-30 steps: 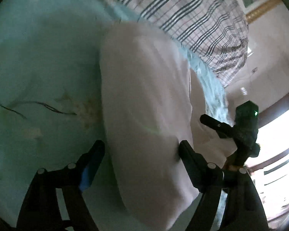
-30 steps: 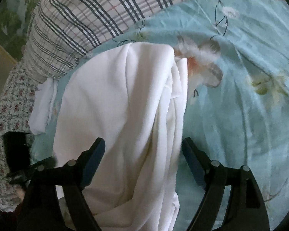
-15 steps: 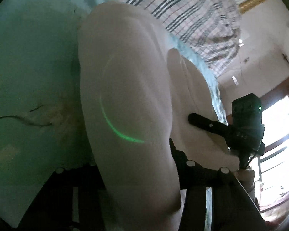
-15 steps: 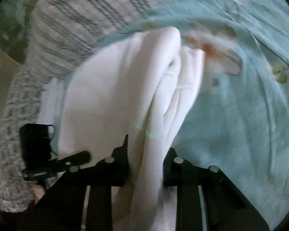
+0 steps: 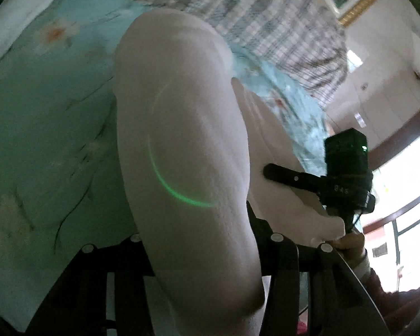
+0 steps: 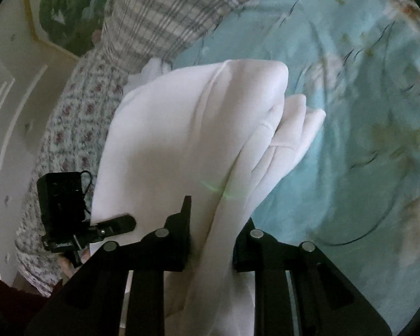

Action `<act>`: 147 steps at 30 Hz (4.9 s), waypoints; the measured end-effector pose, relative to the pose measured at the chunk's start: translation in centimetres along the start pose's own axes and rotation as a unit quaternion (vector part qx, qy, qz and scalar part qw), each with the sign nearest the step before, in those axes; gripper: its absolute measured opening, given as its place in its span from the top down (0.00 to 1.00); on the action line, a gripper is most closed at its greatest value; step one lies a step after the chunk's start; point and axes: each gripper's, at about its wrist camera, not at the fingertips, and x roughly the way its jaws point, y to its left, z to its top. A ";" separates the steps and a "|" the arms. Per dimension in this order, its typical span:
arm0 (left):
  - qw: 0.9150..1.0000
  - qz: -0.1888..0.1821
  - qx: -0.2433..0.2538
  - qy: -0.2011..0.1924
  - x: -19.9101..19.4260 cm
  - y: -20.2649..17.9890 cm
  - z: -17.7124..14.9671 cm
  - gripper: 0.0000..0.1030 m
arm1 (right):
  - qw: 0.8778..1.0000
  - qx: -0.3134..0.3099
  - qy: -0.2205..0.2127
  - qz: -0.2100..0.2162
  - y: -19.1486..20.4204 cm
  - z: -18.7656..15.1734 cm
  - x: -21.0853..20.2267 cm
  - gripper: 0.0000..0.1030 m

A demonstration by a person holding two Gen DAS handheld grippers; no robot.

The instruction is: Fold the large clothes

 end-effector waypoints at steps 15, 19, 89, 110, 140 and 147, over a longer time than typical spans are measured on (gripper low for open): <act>0.996 0.067 -0.028 -0.061 -3.9 2.2 -3.0 0.31 | 0.991 0.005 -0.035 -0.125 0.1 -1.3 -2.7 0.47; 0.993 0.038 -0.012 -0.114 -6.9 1.4 -2.9 0.32 | 0.989 -0.029 -0.071 -0.130 2.3 -0.7 -5.0 0.49; 0.993 0.020 0.113 0.009 -2.3 -1.4 -8.9 0.97 | 0.979 -0.038 0.004 -0.202 1.3 -6.8 -1.9 1.00; 0.997 0.025 0.066 -0.018 -3.7 -1.4 -8.7 0.99 | 0.983 0.011 -0.017 -0.185 0.2 -8.4 -3.0 1.00; 0.992 0.120 0.002 -0.041 -1.6 2.0 -4.1 0.34 | 0.968 0.016 -0.092 -0.231 -0.4 -1.5 -3.3 0.68; 0.991 0.130 0.004 -0.043 -1.2 2.2 -4.2 0.30 | 0.975 -0.072 -0.028 -0.209 3.1 -3.2 -1.0 0.68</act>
